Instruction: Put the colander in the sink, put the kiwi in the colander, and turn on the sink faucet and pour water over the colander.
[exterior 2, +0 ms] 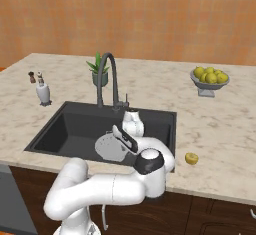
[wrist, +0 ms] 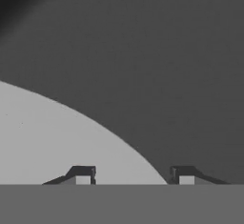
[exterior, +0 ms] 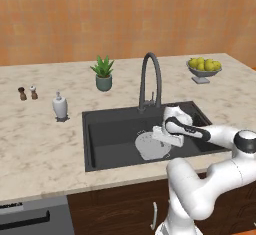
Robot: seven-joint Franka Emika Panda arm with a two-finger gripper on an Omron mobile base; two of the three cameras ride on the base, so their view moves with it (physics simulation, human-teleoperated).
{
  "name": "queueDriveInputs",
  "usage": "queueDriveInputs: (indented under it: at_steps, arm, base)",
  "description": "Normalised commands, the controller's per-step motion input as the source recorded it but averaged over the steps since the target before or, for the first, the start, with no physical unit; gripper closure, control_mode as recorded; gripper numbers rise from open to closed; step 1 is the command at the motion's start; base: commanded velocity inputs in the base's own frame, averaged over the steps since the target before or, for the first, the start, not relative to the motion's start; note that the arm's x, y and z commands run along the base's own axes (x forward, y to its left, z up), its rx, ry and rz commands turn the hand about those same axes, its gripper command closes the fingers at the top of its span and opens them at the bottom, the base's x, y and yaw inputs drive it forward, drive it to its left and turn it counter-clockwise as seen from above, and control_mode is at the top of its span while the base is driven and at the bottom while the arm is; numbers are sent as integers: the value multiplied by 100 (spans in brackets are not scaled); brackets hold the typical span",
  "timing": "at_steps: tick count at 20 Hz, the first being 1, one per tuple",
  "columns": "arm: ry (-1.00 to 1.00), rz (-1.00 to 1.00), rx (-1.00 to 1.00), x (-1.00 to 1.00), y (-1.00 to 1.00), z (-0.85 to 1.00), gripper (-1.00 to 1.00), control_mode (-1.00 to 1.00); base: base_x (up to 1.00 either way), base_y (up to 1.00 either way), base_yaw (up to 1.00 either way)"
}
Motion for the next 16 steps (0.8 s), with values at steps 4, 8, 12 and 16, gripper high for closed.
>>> queueDriveInputs:
  at_steps: [4, 8, 12, 16]
  arm:
    - [0, -39, -11, 29, -4, -28, -100, -100]
    - [-7, -21, 1, -24, -67, 1, -100, -100]
    - [-22, -15, 11, -46, -90, 8, -100, -100]
    - [-37, -16, 8, -14, -36, 30, -100, -100]
  base:
    - [0, 0, 0]
    - [0, 0, 0]
    - [0, 0, 0]
    - [0, 0, 0]
